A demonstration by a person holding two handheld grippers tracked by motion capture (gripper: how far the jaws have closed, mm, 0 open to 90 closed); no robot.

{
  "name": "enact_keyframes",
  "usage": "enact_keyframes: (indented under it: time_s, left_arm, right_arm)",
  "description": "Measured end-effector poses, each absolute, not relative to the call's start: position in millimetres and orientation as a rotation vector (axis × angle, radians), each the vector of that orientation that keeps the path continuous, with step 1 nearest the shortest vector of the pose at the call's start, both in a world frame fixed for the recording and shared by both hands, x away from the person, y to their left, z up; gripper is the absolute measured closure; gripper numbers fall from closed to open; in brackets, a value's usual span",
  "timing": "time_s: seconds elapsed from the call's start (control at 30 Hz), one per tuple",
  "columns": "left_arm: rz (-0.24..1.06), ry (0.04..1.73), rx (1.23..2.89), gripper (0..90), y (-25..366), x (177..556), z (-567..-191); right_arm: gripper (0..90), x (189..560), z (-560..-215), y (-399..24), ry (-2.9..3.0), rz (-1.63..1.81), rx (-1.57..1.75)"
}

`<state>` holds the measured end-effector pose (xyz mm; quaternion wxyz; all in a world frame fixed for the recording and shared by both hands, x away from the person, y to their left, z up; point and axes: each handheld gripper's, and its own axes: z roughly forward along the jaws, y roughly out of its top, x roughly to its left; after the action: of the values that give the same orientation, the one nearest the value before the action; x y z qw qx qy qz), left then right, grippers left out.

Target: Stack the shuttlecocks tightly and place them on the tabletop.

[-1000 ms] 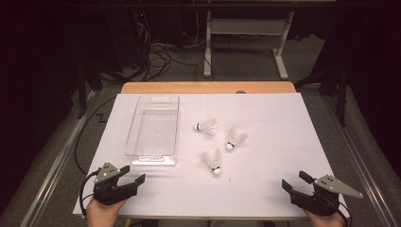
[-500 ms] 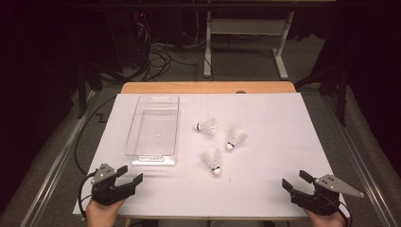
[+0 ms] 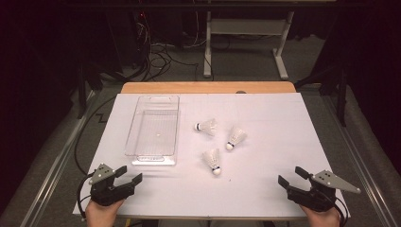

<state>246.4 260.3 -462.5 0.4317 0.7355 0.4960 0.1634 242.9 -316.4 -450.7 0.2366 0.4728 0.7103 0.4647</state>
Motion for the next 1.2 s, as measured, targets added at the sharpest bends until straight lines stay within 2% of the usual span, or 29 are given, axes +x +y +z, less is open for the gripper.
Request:
enact_keyframes:
  time_s: [1.2]
  left_arm:
    - [0.402,1.223,1.837,30.5,260,246,-462]
  right_arm:
    - [24.5,296,-446,-255,2.067,1.281,1.217]
